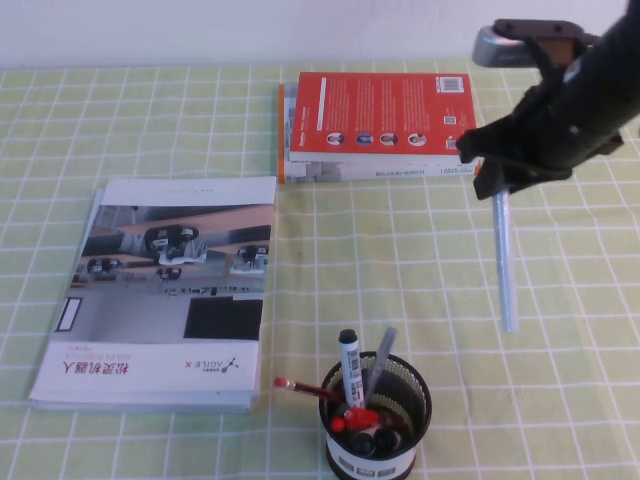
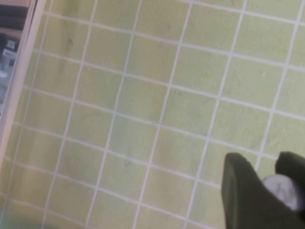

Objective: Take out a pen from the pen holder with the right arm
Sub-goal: 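Take a marker out of the pen holder and lay it on the table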

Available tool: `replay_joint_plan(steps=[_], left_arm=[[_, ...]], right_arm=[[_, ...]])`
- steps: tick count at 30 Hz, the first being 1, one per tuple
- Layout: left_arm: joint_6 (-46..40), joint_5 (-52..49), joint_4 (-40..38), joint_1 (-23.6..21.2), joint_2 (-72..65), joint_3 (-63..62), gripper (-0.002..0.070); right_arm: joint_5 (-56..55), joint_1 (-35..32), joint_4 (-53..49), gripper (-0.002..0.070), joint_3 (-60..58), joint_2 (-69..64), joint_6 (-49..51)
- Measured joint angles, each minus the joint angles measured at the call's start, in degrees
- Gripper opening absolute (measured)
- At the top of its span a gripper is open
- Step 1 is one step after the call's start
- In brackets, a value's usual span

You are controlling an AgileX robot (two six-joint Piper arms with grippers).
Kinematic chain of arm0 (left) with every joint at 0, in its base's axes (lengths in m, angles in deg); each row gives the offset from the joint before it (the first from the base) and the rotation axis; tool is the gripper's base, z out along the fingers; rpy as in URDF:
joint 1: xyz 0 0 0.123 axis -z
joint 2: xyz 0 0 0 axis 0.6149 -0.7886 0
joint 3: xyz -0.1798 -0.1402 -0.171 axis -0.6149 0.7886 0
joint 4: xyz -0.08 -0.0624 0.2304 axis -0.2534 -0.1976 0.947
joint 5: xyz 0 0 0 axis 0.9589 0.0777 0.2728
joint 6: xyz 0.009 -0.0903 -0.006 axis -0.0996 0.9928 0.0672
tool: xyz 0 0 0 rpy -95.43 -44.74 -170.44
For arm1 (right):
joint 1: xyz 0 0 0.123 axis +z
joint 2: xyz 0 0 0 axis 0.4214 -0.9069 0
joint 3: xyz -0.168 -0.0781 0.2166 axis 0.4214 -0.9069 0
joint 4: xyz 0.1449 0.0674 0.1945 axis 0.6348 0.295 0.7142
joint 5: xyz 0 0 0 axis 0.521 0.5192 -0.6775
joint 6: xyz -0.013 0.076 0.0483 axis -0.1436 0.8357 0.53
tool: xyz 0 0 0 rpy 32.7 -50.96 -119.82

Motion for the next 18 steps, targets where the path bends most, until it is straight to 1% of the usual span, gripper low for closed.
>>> replay_joint_plan(steps=[5, 9, 14, 18], left_arm=[[0.0, 0.0, 0.0, 0.0, 0.0, 0.0, -0.0005], [0.0, 0.0, 0.0, 0.0, 0.0, 0.0, -0.0005], [0.0, 0.0, 0.0, 0.0, 0.0, 0.0, -0.0005], [0.0, 0.0, 0.0, 0.0, 0.0, 0.0, -0.0005]], right_arm=[[3.7, 0.0, -0.5, 0.0088, 8.7, -9.1, 0.6], [5.9, 0.0, -3.0, 0.0088, 14.6, -15.6, 2.8], [7.0, 0.0, -3.9, 0.0088, 18.2, -20.9, 3.2], [4.7, 0.0, -4.1, 0.0088, 18.8, -23.0, 3.4]])
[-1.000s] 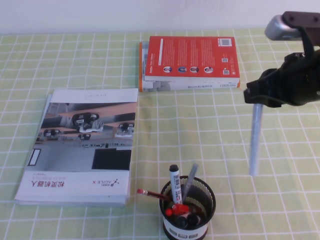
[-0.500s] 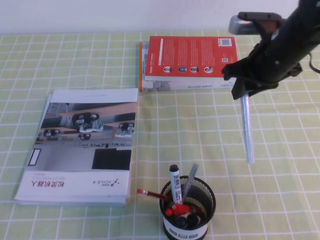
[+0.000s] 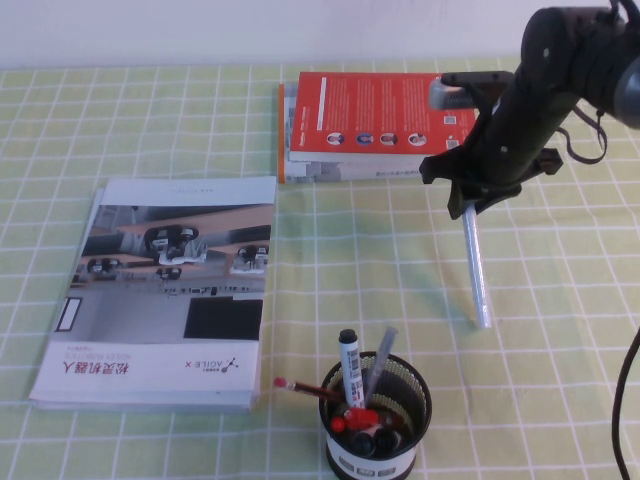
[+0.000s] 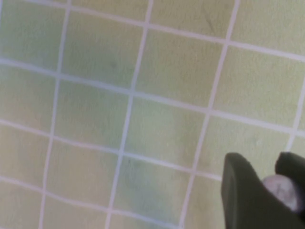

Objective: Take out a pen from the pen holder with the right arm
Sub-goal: 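Take a marker out of the pen holder and lay it on the table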

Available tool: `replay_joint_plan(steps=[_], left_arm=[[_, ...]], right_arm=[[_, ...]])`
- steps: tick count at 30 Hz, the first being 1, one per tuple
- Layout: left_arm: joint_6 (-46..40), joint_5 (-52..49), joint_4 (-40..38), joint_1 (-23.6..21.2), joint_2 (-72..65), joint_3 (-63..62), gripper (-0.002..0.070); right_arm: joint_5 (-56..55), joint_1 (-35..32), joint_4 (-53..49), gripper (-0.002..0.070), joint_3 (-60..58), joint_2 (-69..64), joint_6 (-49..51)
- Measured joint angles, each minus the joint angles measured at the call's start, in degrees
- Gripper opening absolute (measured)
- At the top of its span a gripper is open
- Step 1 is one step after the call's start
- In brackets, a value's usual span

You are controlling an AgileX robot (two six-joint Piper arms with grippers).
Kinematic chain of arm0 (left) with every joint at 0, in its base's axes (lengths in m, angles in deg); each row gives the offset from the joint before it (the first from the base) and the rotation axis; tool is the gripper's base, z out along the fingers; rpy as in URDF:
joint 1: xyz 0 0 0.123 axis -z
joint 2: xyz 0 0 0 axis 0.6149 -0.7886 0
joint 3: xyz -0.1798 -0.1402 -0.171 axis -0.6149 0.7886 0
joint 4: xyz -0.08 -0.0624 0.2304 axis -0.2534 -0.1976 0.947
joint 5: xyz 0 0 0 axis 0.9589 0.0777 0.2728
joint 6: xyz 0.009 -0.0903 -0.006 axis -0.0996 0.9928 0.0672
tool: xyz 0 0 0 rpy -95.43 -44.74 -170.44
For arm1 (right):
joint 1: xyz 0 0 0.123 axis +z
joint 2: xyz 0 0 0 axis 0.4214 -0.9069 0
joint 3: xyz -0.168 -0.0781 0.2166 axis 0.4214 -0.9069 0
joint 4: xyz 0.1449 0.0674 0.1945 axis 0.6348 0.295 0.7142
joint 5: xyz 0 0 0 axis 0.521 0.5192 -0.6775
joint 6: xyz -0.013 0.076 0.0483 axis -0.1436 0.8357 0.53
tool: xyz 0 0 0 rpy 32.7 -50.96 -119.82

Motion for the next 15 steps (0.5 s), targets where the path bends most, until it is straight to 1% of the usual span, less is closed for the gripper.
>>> replay_joint_plan(steps=[12, 15], left_arm=[[0.0, 0.0, 0.0, 0.0, 0.0, 0.0, -0.0005], [0.0, 0.0, 0.0, 0.0, 0.0, 0.0, -0.0005]], right_arm=[[-2.7, -0.1, -0.1, 0.009, 0.5, -3.1, 1.7], [-3.3, -0.1, -0.2, 0.0119, 0.5, -3.3, 1.7]])
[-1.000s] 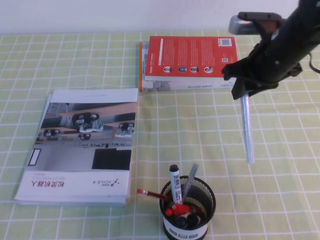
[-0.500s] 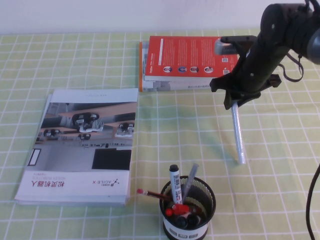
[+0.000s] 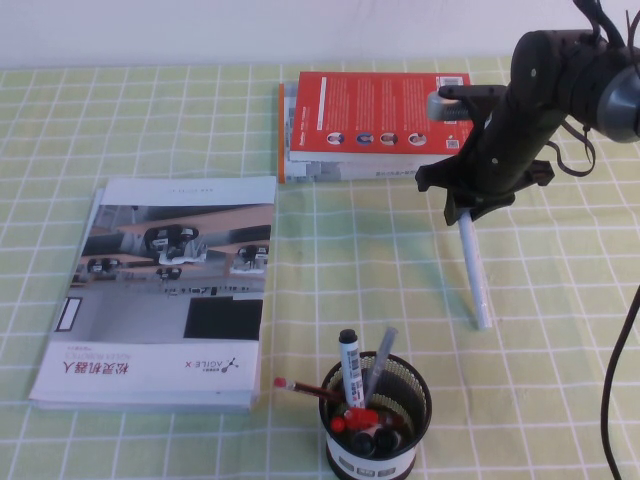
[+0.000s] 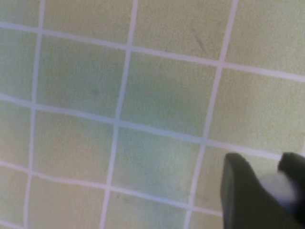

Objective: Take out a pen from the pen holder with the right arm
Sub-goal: 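Take a marker out of the pen holder and lay it on the table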

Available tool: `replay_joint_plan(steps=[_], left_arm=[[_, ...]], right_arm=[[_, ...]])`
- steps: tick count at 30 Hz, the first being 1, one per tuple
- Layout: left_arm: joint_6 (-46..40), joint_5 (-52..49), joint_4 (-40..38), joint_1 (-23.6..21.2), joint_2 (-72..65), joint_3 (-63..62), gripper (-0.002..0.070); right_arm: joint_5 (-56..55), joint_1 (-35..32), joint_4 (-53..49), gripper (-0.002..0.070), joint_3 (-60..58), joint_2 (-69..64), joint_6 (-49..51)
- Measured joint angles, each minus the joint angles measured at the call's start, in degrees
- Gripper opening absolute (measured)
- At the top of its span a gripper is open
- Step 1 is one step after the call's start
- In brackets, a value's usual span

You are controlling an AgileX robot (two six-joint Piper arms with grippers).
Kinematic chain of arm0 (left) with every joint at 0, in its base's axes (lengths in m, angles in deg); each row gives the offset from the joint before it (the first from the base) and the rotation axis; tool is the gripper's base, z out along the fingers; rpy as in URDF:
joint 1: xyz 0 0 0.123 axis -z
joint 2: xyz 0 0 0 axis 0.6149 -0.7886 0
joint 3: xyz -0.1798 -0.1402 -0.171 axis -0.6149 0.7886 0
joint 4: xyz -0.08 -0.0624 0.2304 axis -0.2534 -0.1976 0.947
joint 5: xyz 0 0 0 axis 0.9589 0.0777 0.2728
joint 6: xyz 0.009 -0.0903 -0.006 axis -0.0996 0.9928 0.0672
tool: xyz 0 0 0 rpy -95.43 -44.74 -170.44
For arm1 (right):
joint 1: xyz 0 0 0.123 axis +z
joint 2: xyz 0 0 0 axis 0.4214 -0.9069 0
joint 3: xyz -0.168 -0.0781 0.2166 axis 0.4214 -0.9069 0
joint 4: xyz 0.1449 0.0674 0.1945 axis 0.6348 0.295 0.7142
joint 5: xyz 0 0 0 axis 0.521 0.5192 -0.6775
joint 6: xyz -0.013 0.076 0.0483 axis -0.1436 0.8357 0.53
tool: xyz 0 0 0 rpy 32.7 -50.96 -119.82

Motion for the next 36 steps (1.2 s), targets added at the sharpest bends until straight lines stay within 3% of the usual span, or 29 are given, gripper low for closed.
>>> replay_joint_plan(steps=[6, 15, 19, 22, 24, 36], left_arm=[[0.0, 0.0, 0.0, 0.0, 0.0, 0.0, -0.0005], [0.0, 0.0, 0.0, 0.0, 0.0, 0.0, -0.0005], [0.0, 0.0, 0.0, 0.0, 0.0, 0.0, -0.0005], [0.0, 0.0, 0.0, 0.0, 0.0, 0.0, -0.0005], [0.0, 0.0, 0.0, 0.0, 0.0, 0.0, -0.0005], [0.0, 0.0, 0.0, 0.0, 0.0, 0.0, -0.0005]], right_arm=[[-0.6, 0.0, -0.2, 0.0228, 0.0, -0.2, 0.0], [0.9, 1.0, -3.0, 0.0246, 0.0, 3.7, 0.0], [5.2, 3.8, -5.9, 0.0177, 0.0, 10.7, -0.1], [7.5, 6.2, -7.3, 0.0061, -0.4, 16.3, -1.0], [8.0, 7.8, -7.5, 0.0021, -1.9, 20.4, -1.4], [4.8, 10.4, -7.9, -0.0012, -23.8, 50.3, -0.1]])
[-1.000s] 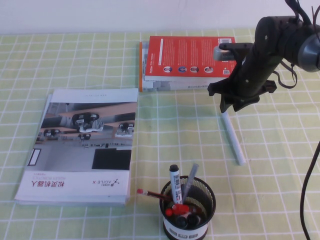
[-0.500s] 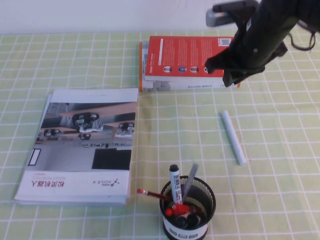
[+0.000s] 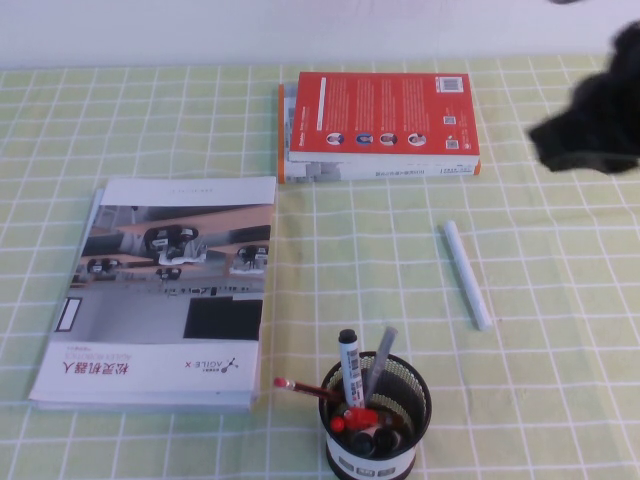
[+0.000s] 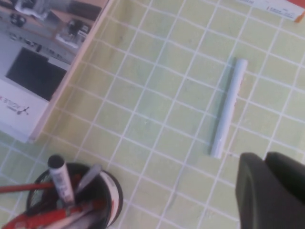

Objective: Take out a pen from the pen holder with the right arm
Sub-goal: 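Take a marker out of the pen holder and lay it on the table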

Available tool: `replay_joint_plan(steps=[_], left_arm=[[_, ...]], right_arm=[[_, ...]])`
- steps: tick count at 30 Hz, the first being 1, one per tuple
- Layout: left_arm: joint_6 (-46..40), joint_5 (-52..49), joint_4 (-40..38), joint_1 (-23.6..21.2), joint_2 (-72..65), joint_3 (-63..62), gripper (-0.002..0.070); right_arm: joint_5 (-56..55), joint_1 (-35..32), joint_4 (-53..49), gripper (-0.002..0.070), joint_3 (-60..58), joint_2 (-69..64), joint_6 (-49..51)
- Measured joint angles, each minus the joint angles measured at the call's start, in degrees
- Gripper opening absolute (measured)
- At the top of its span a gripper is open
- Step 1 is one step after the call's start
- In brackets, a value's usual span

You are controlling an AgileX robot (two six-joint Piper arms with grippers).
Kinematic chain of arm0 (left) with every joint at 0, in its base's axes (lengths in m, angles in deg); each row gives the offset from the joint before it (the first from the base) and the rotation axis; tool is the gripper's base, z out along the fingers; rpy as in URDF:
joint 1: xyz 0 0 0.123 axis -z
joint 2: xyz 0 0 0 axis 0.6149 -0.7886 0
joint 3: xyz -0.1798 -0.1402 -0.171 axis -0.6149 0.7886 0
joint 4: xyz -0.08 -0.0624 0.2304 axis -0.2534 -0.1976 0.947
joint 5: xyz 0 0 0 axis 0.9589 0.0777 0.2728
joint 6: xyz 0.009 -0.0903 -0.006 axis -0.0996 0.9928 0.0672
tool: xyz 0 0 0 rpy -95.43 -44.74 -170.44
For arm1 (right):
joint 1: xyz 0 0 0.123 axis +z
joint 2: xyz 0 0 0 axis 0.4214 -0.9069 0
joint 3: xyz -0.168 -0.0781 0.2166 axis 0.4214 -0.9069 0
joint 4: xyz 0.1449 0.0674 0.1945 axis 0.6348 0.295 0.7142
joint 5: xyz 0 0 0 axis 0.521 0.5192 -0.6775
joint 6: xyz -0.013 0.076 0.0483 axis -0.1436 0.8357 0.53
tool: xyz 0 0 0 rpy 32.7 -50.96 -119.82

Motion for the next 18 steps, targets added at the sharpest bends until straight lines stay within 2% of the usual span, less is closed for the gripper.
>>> replay_joint_plan(steps=[4, 9, 18], left_arm=[[0.0, 0.0, 0.0, 0.0, 0.0, 0.0, -0.0005], [0.0, 0.0, 0.0, 0.0, 0.0, 0.0, -0.0005], [0.0, 0.0, 0.0, 0.0, 0.0, 0.0, -0.0005]], right_arm=[[-5.6, 0.0, -0.5, -0.0012, -12.4, 12.8, 0.9], [-5.5, 0.0, -0.5, -0.0012, -24.6, 24.6, 1.0], [-4.6, 0.0, 0.6, -0.0012, -35.2, 36.3, 1.0]])
